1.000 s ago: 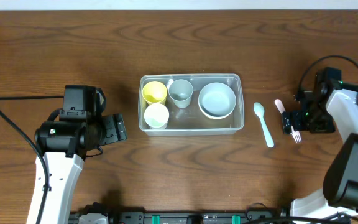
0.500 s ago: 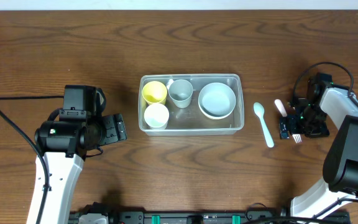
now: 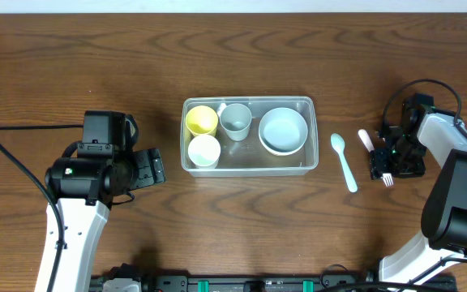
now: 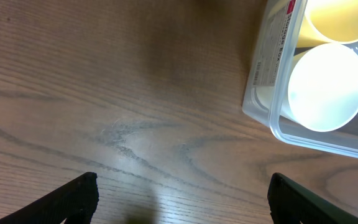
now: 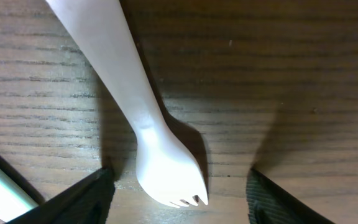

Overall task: Pack container
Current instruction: 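Lower the right gripper onto the white fork and grasp it, then carry the fork into the container's front edge and release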

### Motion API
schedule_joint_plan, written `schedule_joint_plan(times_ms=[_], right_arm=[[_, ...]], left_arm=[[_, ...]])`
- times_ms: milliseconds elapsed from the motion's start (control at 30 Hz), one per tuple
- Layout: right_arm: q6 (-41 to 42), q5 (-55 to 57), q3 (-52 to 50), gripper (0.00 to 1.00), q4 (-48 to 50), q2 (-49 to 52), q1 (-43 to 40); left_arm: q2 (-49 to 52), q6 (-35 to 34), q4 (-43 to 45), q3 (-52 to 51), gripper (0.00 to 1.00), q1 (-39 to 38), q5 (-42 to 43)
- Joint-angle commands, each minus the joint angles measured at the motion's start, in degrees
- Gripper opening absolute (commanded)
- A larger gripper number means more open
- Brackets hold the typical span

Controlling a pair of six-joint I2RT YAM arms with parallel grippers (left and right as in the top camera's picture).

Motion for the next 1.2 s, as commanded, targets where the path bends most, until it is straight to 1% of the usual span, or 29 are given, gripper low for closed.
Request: schedule_joint_plan(times_ms=[0,200,333,433,667,767,933,1167], right_arm=[[1.0,-0.5,-0.9,0.66,2.1,3.1,-0.4],[1.0,-0.5,-0.9,0.58,2.7,3.1,-0.4],[1.0,-0.5,-0.9,0.56,3.1,3.1,-0.4],[1.0,-0.5,-0.9,0.50,3.1,3.1,-0.4],[1.0,-1.7,-0.9,0.44,3.7,3.1,-0.4],[0.9,-2.0,-0.9,0.37,3.7,3.1,-0.4],[1.0,-2.0,-0.9,0.21,3.7,3.1,-0.4],[1.0,-2.0,-0.9,0.21,3.5,3.1,-0.4]], left_arm=[[0.0,-0.6,-0.3,0.0,0.87,0.2,0.2],[0.0,-0.6,-0.3,0.0,0.87,0.2,0.2],[0.0,-0.6,-0.6,0.0,0.87,0.2,0.2],[0.0,-0.6,-0.5,0.0,0.87,0.2,0.2],[0.0,-0.6,-0.5,0.0,0.87,0.2,0.2],[0.0,-0.6,-0.5,0.0,0.88,0.2,0.2],[0.0,-0.6,-0.5,0.0,0.87,0.2,0.2],[0.0,-0.5,-0.5,0.0,0.87,0.2,0.2]])
